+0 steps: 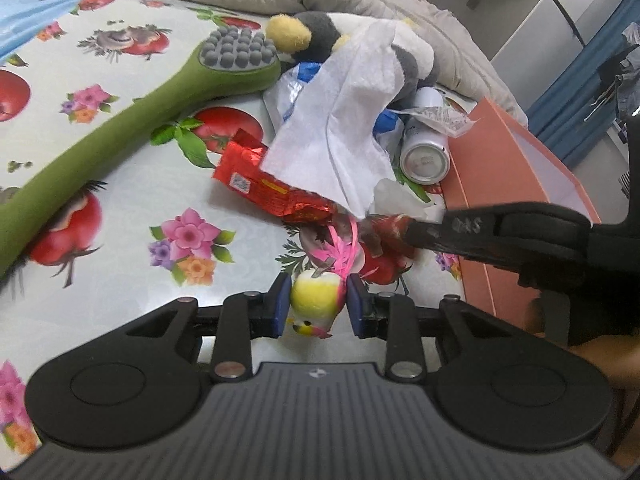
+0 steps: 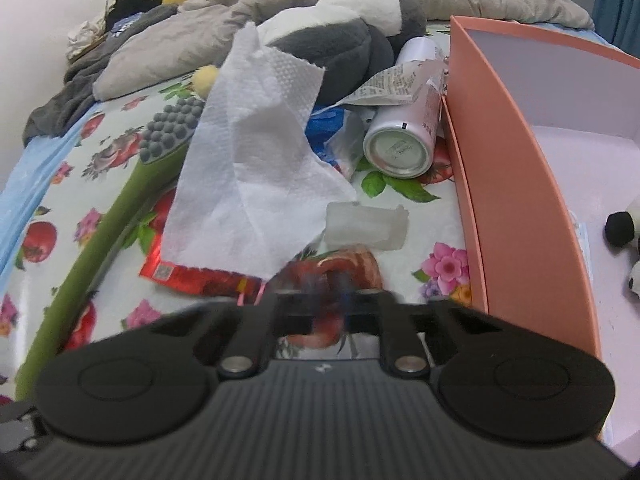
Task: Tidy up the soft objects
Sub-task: 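Hold the bird toy with the left tool while the right tool grasps the red candy wrapper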
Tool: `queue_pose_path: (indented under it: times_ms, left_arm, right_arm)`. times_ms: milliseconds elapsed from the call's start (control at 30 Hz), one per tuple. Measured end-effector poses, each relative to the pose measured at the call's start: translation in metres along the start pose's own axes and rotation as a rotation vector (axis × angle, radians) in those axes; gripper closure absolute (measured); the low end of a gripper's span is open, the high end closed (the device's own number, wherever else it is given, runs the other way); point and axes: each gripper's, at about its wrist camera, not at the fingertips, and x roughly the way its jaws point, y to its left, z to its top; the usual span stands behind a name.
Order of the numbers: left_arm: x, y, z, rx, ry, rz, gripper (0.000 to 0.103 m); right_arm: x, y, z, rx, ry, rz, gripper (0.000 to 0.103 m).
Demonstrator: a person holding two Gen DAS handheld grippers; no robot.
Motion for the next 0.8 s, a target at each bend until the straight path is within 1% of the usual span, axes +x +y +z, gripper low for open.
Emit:
queue_pose_path:
  times_ms: [300,367,433,500,567,600,633,667,800]
  left_arm:
    - [-0.032,0.006,-0.021,-0.008,-0.022,0.018,0.068]
    - [-0.036,0.008,-0.026,-0.011,-0.022,0.023,0.068]
    - [-0.040,0.012,-0.031,-0.017,-0.020,0.029,0.068]
    - [-0.042,0.016,-0.035,-0.027,-0.016,0.033,0.069]
    - [-0.044,0.020,-0.038,-0.037,-0.015,0.038,0.068]
    - [-0.045,0.022,-0.039,-0.042,-0.014,0.039,0.068]
    - [-0.045,0.024,-0.039,-0.046,-0.015,0.039,0.068]
    - [-0.046,0.026,-0.040,-0.049,-0.016,0.039,0.069]
    - [-0.046,0.030,-0.040,-0.044,-0.016,0.043,0.069]
  right_arm:
    - [-0.026,0.000,-0.014,0.012,-0.017,0.030,0.099]
    - [-0.030,-0.003,-0.015,0.030,-0.030,0.038,0.097]
    - [-0.032,-0.004,-0.013,0.042,-0.042,0.024,0.096]
    - [-0.030,-0.004,-0.011,0.040,-0.037,0.017,0.095]
    - [-0.028,-0.001,-0.011,0.024,-0.031,0.012,0.087]
    - [-0.026,0.000,-0.011,0.015,-0.026,0.012,0.067]
    - [-0.025,0.001,-0.011,0.010,-0.027,0.016,0.053]
    - [-0.024,0.002,-0.011,0.001,-0.032,0.016,0.051]
    - [-0.015,0.003,-0.007,-0.029,-0.033,-0.021,0.051]
